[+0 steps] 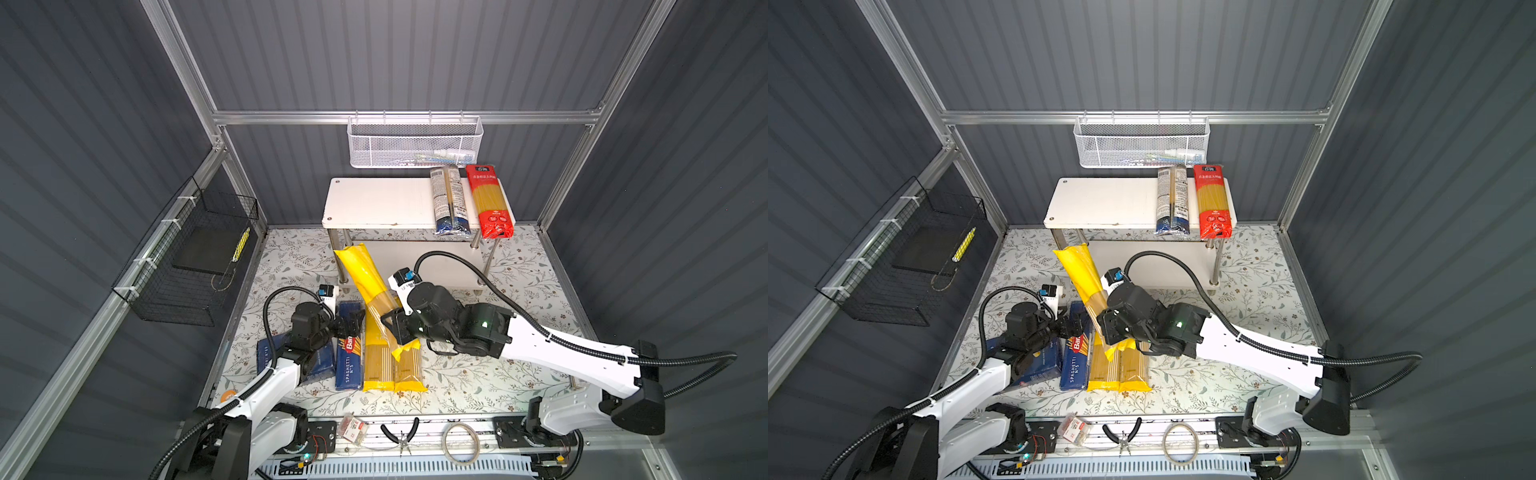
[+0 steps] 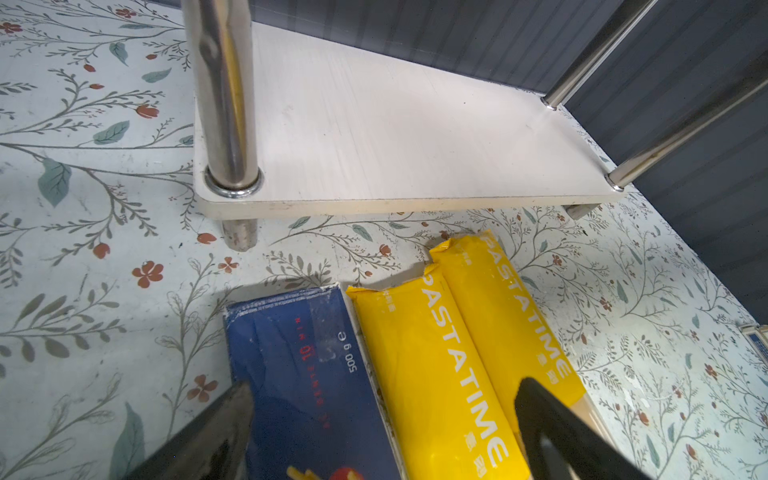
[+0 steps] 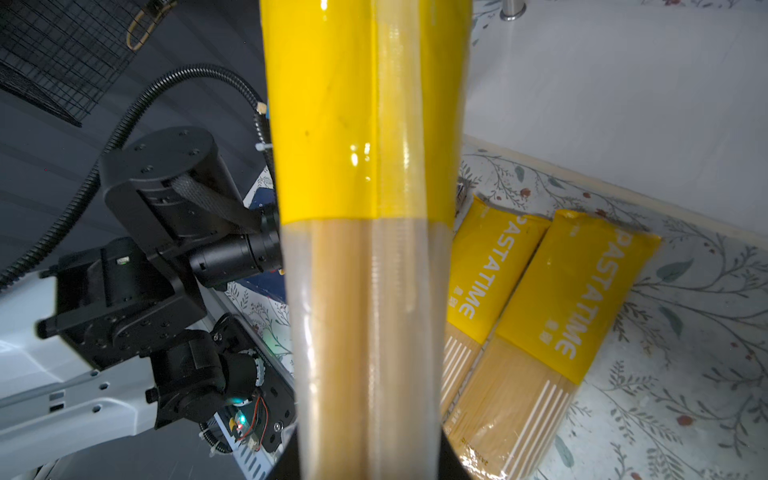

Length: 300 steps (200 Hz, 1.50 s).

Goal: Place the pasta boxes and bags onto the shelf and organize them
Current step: 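Carry the upright yellow bag over the top shelf beside the clear-wrapped bag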

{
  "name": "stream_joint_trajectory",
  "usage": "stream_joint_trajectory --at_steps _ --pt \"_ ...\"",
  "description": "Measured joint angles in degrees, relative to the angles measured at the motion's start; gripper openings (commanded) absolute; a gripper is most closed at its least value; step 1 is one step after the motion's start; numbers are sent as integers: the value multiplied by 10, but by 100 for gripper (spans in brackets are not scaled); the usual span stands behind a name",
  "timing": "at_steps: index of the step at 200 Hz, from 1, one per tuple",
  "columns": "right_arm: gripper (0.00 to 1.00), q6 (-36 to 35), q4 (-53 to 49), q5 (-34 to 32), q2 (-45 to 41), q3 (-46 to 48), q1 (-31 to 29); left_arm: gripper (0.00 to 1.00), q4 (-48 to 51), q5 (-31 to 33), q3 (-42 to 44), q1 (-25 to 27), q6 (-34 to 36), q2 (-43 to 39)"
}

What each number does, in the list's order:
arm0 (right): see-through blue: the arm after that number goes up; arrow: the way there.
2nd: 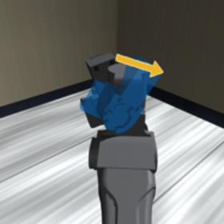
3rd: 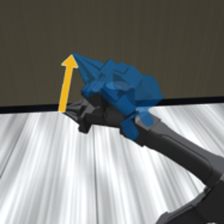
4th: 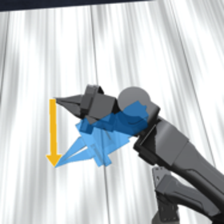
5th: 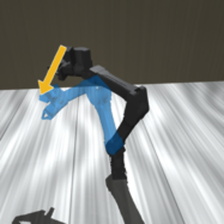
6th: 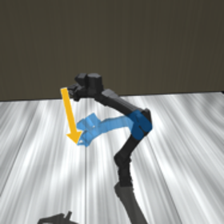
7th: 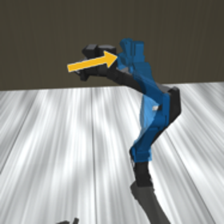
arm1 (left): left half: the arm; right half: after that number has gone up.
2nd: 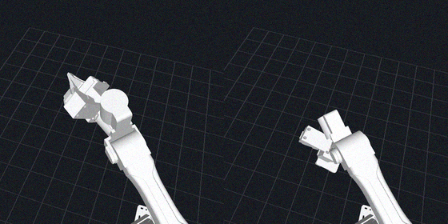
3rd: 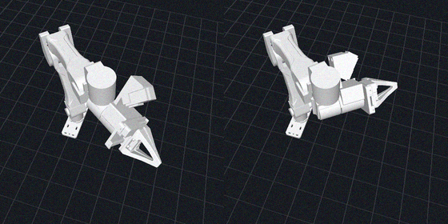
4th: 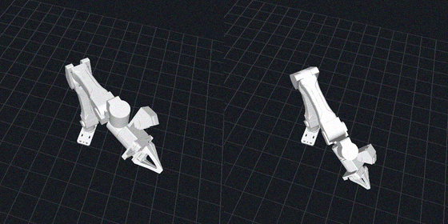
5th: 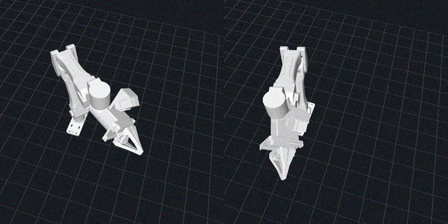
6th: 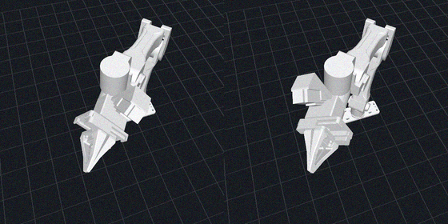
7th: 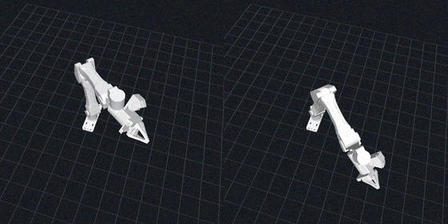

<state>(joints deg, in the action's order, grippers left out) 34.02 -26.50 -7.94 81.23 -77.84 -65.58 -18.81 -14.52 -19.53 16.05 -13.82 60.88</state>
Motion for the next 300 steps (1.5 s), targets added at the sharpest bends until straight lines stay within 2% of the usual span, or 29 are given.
stream_joint_trajectory --at_steps 119,182,251,300 --pt "16 -58 -61 -13 52 -177 32 99 0 -1 0 0 0 0" --pt "15 -62 -100 -28 55 -234 96 99 0 -1 0 0 0 0" --pt "16 -74 -74 -50 63 -258 157 99 0 -1 0 0 0 0" --pt "16 -80 -34 -44 115 -286 188 99 0 -1 0 0 0 0"
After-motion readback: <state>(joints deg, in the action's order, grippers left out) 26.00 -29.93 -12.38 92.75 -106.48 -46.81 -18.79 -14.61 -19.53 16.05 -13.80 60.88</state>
